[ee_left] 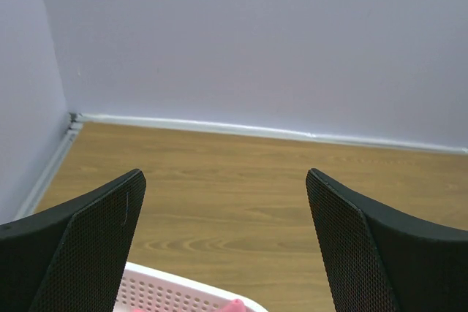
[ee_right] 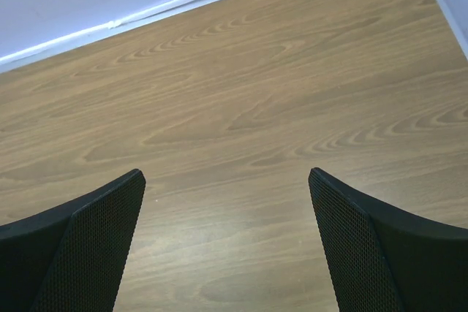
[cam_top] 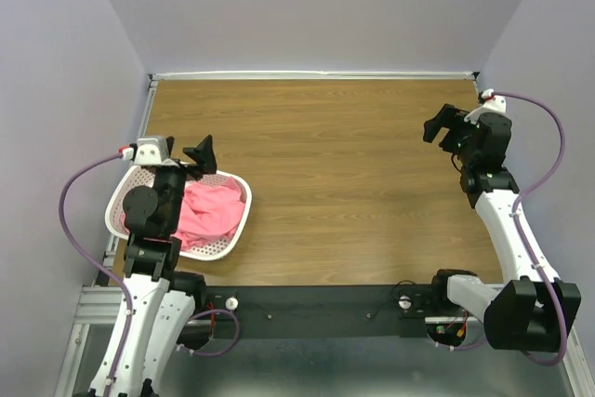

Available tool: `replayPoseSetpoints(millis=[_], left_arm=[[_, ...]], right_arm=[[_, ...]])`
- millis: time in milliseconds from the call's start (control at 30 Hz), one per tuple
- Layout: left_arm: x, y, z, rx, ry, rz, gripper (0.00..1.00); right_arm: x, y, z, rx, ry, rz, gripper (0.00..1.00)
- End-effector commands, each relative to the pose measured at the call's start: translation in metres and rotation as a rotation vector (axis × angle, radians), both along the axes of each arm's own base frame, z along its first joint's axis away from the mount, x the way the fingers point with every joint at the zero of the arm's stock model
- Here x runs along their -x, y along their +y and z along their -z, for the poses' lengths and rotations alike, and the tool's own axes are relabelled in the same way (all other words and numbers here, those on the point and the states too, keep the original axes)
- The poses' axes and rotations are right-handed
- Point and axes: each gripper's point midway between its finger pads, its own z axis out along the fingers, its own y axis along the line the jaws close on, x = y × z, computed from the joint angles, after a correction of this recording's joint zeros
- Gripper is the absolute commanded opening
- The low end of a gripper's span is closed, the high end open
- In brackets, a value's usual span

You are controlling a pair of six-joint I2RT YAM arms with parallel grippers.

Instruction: Fold and stack the t-shirts

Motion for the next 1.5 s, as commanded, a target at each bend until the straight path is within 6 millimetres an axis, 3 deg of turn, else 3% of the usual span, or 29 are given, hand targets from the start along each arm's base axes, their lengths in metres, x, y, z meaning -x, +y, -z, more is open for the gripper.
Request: replayPoseSetpoints(millis=[0,33,67,100,133,167,200,233,333,367,600,833,967,1067,1167,1233,1267,1300,1367,1400,1433,1467], left_arm=[[0.002,-0.031,0.003,0.102,0.068,0.168,0.98],[0.003,-0.035,0.012,0.145,0.121,0.187,0.98],[0.004,-0.037,0.016,0.187,0.157,0.193,0.98],[0.004,-0.038,0.034,0.281,0.258,0.183,0.98],[0.005,-0.037,0.04,0.327,0.303,0.162,0.98],[0.004,-0.027,0.042,0.378,0.328,0.095,0.98],[0.007,-0.024,0.063,0.479,0.428,0.04,0.96],[0.008,-0.014,0.069,0.513,0.454,-0.032,0.93],[0.017,-0.001,0.104,0.595,0.584,-0.164,0.82],[0.019,0.001,0.12,0.596,0.633,-0.199,0.74],[0.024,0.004,0.191,0.646,0.861,-0.342,0.63],[0.026,-0.001,0.239,0.696,0.994,-0.414,0.63],[0.015,-0.003,0.26,0.654,1.072,-0.436,0.68],[0.011,-0.007,0.288,0.606,1.196,-0.463,0.67],[0.011,-0.012,0.301,0.573,1.265,-0.448,0.25],[0.008,-0.014,0.296,0.544,1.27,-0.41,0.16],[0.002,-0.015,0.284,0.521,1.243,-0.374,0.13],[-0.004,-0.016,0.257,0.523,1.157,-0.322,0.03],[-0.014,-0.026,0.208,0.503,1.012,-0.177,0.0],[-0.023,-0.033,0.139,0.448,0.765,-0.022,0.0],[-0.015,-0.06,0.097,0.391,0.635,0.202,0.0],[-0.006,-0.07,0.057,0.339,0.477,0.316,0.0]], right_arm=[[0.001,0.003,-0.004,-0.019,-0.009,-0.009,1.0],[0.005,0.009,-0.003,0.03,-0.011,-0.073,1.0],[0.009,0.033,-0.001,0.037,-0.02,-0.237,1.0],[0.019,0.052,0.014,0.065,-0.007,-0.379,1.0],[0.037,0.087,0.019,0.161,-0.064,-0.693,1.0],[0.046,0.095,0.027,0.19,-0.056,-0.778,1.0],[0.049,0.099,0.033,0.188,-0.037,-0.807,1.0],[0.055,0.104,0.038,0.172,-0.007,-0.856,1.0],[0.055,0.104,0.039,0.118,0.057,-0.846,1.0],[0.047,0.099,0.039,0.108,0.083,-0.798,1.0],[0.049,0.097,0.04,0.102,0.111,-0.794,1.0],[0.047,0.092,0.034,0.133,0.095,-0.763,1.0],[0.048,0.092,0.031,0.141,0.086,-0.758,1.0],[0.048,0.09,0.03,0.147,0.083,-0.749,1.0],[0.048,0.089,0.028,0.153,0.079,-0.742,1.0],[0.048,0.089,0.028,0.155,0.079,-0.738,1.0],[0.048,0.088,0.027,0.16,0.076,-0.737,1.0],[0.048,0.088,0.026,0.163,0.074,-0.735,1.0],[0.048,0.088,0.026,0.162,0.072,-0.737,1.0],[0.048,0.089,0.024,0.16,0.068,-0.74,1.0],[0.049,0.09,0.024,0.157,0.068,-0.746,1.0],[0.049,0.09,0.024,0.156,0.067,-0.747,1.0]])
